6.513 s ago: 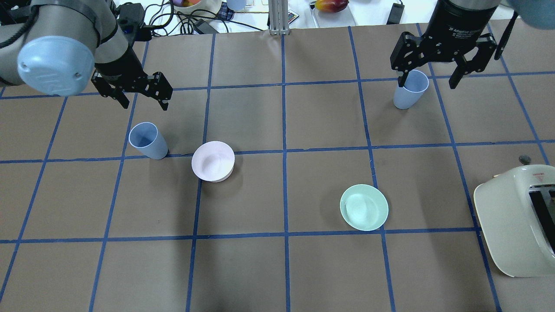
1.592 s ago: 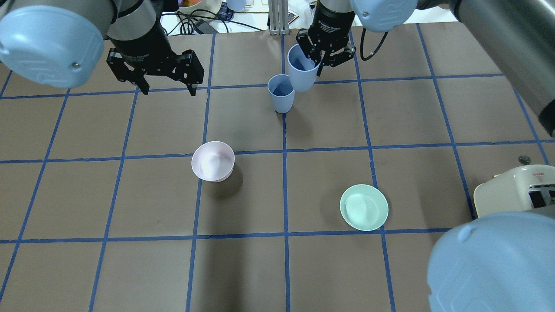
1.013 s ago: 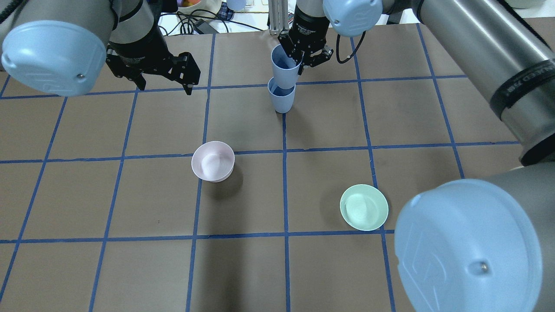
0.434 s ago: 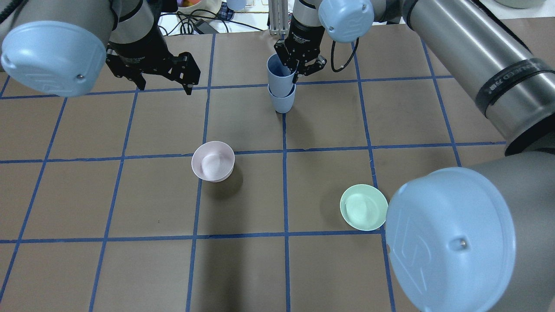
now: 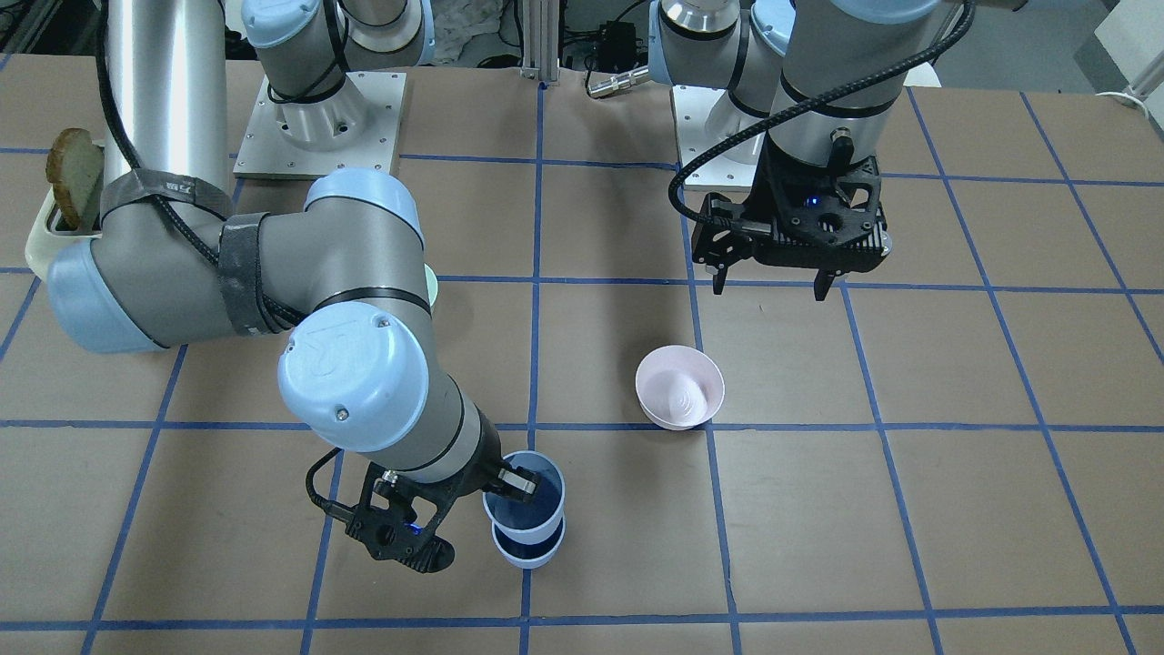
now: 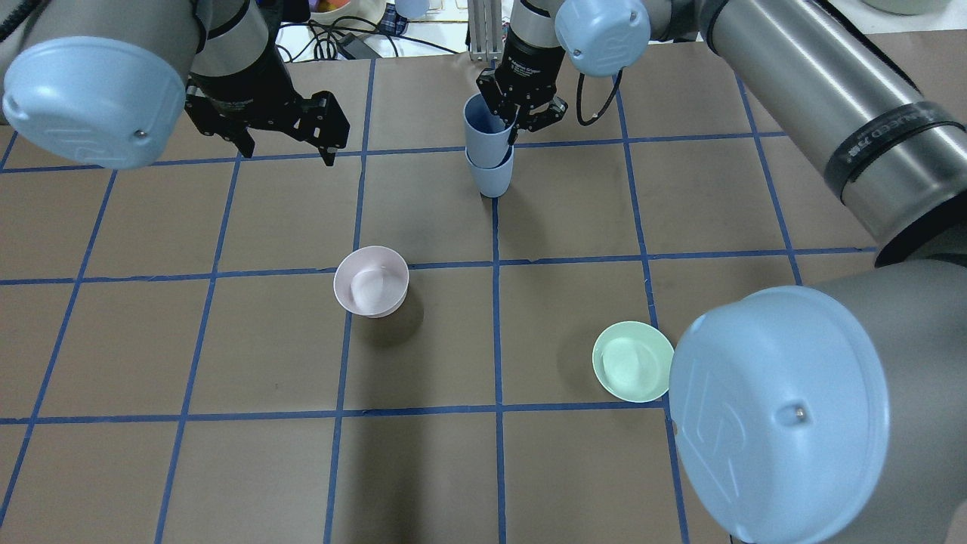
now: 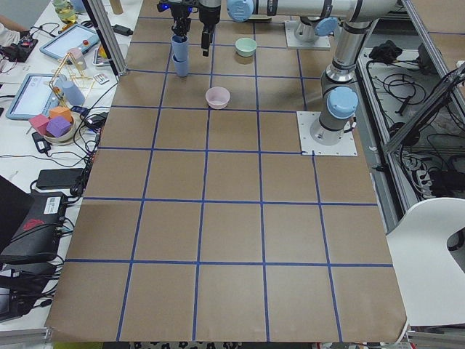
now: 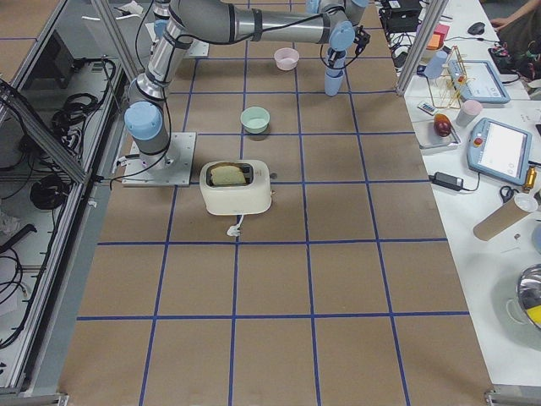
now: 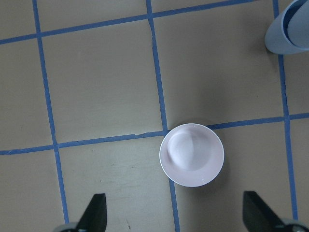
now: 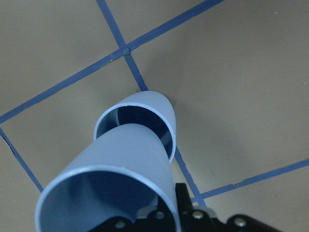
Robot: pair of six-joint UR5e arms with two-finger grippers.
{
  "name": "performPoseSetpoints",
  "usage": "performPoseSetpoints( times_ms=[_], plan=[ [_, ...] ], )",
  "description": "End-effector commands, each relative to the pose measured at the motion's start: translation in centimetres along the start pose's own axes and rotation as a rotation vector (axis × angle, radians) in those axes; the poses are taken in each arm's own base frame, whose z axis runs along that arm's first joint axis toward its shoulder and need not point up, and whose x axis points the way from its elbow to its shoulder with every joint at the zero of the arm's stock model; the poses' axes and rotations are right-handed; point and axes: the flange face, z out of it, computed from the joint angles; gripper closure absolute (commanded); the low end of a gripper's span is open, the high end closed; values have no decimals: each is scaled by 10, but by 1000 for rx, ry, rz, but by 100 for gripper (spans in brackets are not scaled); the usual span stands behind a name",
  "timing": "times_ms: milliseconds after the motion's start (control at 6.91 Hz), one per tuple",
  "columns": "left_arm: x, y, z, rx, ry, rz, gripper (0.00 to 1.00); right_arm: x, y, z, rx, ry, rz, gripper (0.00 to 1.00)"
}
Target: Stack blue cups with both arms
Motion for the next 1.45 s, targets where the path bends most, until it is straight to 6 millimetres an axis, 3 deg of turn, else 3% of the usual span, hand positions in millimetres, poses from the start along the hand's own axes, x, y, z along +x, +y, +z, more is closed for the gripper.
performPoseSetpoints(
  times_ms=[0,289,434,868,1013,1303],
  plan=[
    [1,1,-1,1,-1,1,0,0,-3,-1,21,-2,-24,13],
    [1,1,-1,1,-1,3,0,10,-6,-13,82,82,-26,5],
    [1,1,0,-1,-1,3,0,23,-6,-32,87,77,-27,0],
    [1,0,1,-3,28,-6,0,97,-24,-94,20,120,-255,0],
    [-10,-4,2,0,91,-38,0,129,-18,-122,-3,138,-288,0],
    [-17,-2,-2,6,96,-46,0,187,12,-142,-6,192,-295,0]
  ],
)
